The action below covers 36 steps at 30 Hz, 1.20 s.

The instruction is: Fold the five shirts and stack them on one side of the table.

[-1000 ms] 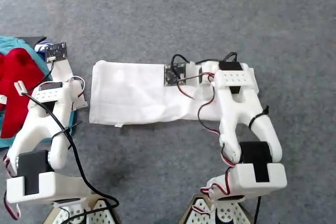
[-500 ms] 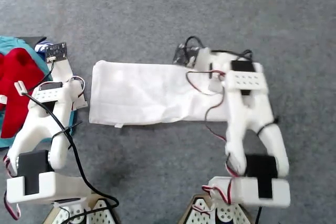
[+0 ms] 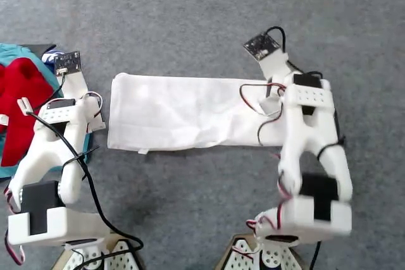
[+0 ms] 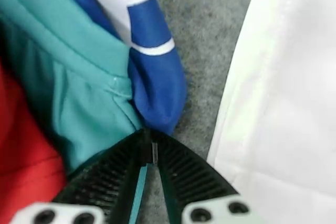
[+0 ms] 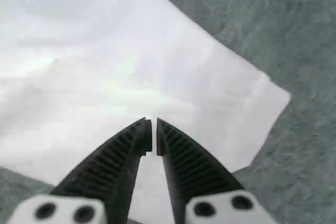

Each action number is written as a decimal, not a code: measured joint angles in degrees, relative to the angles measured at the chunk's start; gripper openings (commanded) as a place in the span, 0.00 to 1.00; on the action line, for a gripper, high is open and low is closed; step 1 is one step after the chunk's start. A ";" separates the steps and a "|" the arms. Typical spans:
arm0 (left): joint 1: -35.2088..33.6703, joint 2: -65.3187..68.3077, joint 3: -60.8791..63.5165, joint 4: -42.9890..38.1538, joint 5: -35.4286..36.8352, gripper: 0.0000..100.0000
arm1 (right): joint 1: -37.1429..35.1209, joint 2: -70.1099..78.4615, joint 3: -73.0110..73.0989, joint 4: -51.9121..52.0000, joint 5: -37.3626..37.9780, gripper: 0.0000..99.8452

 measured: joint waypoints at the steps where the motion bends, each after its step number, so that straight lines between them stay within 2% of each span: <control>1: 0.00 0.00 0.00 0.00 0.00 0.03 | 0.00 2.73 0.00 -1.41 -0.79 0.02; 4: 0.00 0.00 0.00 0.00 0.00 0.03 | -0.09 7.91 -3.34 -2.73 -1.58 0.02; 7: 0.00 0.00 0.00 0.00 0.00 0.03 | 0.18 7.74 -7.03 0.44 -2.73 0.02; 16: 0.00 0.00 0.00 -0.09 0.00 0.03 | 0.26 -6.59 -11.34 8.00 -3.08 0.03; 19: -0.09 0.00 0.00 -0.09 0.00 0.03 | 0.62 -10.37 -12.40 7.38 -3.08 0.03; 21: -0.09 0.00 0.00 0.44 0.00 0.03 | 2.20 -10.46 -12.13 3.43 -4.48 0.03; 25: 0.44 -0.09 -2.90 7.82 0.00 0.03 | 6.24 -5.01 -4.31 -14.24 -11.96 0.03; 28: 3.08 0.00 -11.60 17.32 1.93 0.13 | 9.85 0.79 -2.73 -24.44 -13.10 0.03; 31: 7.03 2.29 -22.59 25.41 5.01 0.23 | 13.45 2.29 -4.22 -24.97 -15.12 0.03; 34: 8.18 7.91 -31.56 29.89 9.14 0.23 | 15.47 4.22 -5.89 -25.05 -16.88 0.03; 36: 8.26 13.10 -36.13 31.47 9.41 0.23 | 16.00 6.15 -6.86 -25.05 -16.97 0.03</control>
